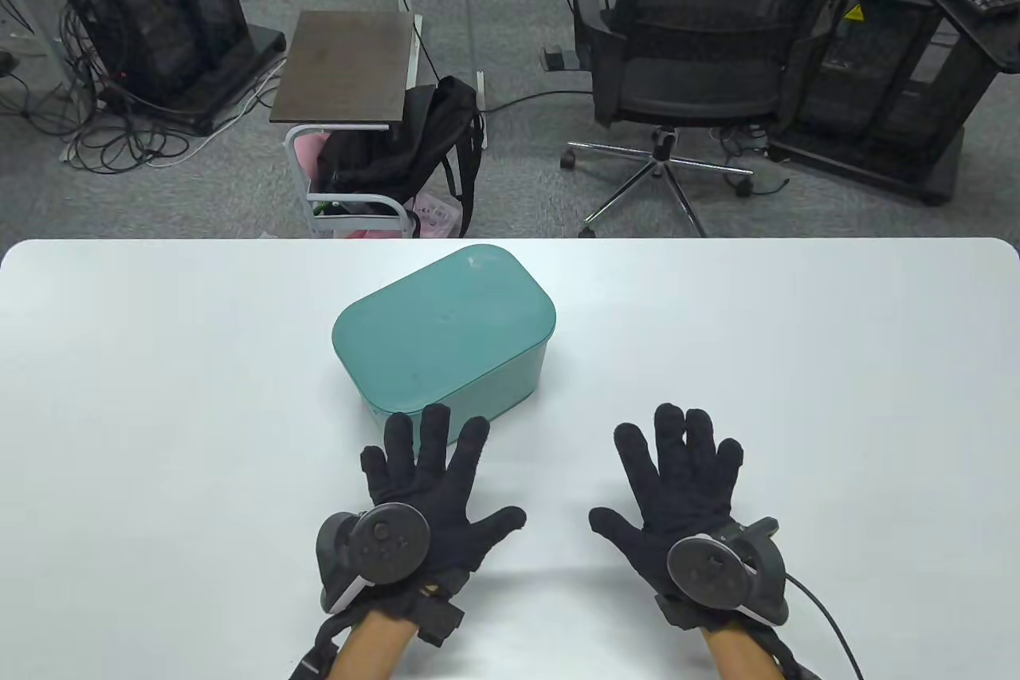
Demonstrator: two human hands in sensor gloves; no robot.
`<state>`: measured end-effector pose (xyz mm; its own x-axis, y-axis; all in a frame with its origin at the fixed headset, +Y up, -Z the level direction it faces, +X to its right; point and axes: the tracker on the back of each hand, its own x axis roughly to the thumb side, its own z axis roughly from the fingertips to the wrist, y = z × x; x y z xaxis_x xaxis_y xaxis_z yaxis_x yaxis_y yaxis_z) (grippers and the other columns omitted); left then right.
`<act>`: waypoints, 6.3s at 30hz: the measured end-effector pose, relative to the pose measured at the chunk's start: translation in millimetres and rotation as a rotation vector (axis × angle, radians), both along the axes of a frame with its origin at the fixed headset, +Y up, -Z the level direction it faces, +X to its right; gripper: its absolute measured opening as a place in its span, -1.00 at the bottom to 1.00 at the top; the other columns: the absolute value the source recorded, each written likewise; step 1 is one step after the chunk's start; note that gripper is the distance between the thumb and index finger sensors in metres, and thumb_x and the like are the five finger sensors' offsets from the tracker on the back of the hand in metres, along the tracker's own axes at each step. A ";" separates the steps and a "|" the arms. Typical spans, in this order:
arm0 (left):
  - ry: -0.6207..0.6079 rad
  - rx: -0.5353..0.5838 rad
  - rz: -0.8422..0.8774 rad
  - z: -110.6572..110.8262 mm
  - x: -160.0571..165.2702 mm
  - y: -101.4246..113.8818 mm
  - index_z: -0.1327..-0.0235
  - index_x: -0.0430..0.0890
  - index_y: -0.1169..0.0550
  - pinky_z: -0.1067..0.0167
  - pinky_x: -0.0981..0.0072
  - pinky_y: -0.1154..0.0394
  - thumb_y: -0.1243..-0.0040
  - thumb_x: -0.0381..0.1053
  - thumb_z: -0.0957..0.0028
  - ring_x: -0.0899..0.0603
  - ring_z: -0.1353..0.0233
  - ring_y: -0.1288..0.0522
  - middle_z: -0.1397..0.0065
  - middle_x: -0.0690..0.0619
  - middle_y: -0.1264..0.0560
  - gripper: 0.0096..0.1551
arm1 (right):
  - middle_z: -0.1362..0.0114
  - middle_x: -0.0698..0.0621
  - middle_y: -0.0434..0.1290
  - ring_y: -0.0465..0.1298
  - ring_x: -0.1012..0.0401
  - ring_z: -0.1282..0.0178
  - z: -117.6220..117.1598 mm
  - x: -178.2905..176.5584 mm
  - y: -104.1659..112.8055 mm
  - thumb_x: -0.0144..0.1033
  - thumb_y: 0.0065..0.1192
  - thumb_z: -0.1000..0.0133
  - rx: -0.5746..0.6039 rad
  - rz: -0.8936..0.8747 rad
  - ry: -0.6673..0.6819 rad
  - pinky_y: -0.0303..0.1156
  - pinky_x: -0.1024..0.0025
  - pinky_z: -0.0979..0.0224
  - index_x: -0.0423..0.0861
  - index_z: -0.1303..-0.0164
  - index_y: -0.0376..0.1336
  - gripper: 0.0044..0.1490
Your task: Remove lid from plastic storage box
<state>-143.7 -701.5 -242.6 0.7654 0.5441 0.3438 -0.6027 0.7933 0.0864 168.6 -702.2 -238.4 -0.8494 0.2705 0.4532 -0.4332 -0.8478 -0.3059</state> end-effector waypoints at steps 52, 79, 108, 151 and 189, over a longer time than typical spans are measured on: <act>0.410 -0.361 0.819 -73.5 -103.4 -50.1 -0.72 -0.11 -0.22 -0.41 -0.41 0.13 -0.05 0.54 -0.16 -0.46 -0.61 0.21 -0.72 -0.28 0.10 0.06 | -0.81 -0.21 -0.20 -0.20 -0.27 -0.72 -4.7 10.7 -1.0 0.55 -0.20 -0.18 -0.034 -0.038 -0.053 -0.26 -0.53 -0.43 0.08 -0.76 -0.11 0.07; 0.109 -0.508 1.478 -81.0 -85.1 -80.6 -0.45 -0.25 -0.26 -0.33 -0.46 0.22 -0.11 0.31 -0.25 -0.49 -0.54 0.42 -0.61 -0.30 0.42 -0.19 | -0.81 -0.21 -0.19 -0.18 -0.27 -0.72 -5.7 22.5 2.6 0.54 -0.21 -0.19 -0.029 -0.080 -0.087 -0.25 -0.53 -0.43 0.08 -0.76 -0.10 0.05; -0.160 -0.675 1.322 -19.0 -40.3 -46.8 -0.38 -0.29 -0.35 -0.28 -0.49 0.13 -0.09 0.33 -0.23 -0.54 -0.54 0.31 -0.63 -0.36 0.29 -0.20 | -0.81 -0.21 -0.15 -0.14 -0.28 -0.72 15.9 51.9 36.2 0.56 -0.26 -0.19 0.103 -0.260 -0.134 -0.23 -0.54 -0.44 0.07 -0.76 -0.07 0.06; -0.121 -0.856 1.409 -17.8 -33.1 -98.7 -0.33 -0.20 -0.47 -0.34 -0.43 0.10 0.21 0.23 -0.28 -0.54 -0.54 0.26 -0.66 -0.37 0.22 -0.35 | -0.82 -0.22 -0.15 -0.14 -0.29 -0.72 32.0 -19.7 54.0 0.53 -0.14 -0.22 0.026 -0.078 0.006 -0.24 -0.56 -0.42 0.05 -0.77 -0.06 0.05; -0.148 -0.888 1.389 -19.1 -29.7 -100.0 -0.28 -0.11 -0.44 -0.34 -0.44 0.16 0.11 0.19 -0.31 -0.51 -0.54 0.31 -0.64 -0.34 0.28 -0.50 | -0.82 -0.16 -0.04 -0.01 -0.29 -0.72 11.3 -164.4 17.0 0.32 -0.05 -0.27 -0.166 0.362 0.081 -0.02 -0.53 -0.48 0.04 -0.77 -0.14 -0.03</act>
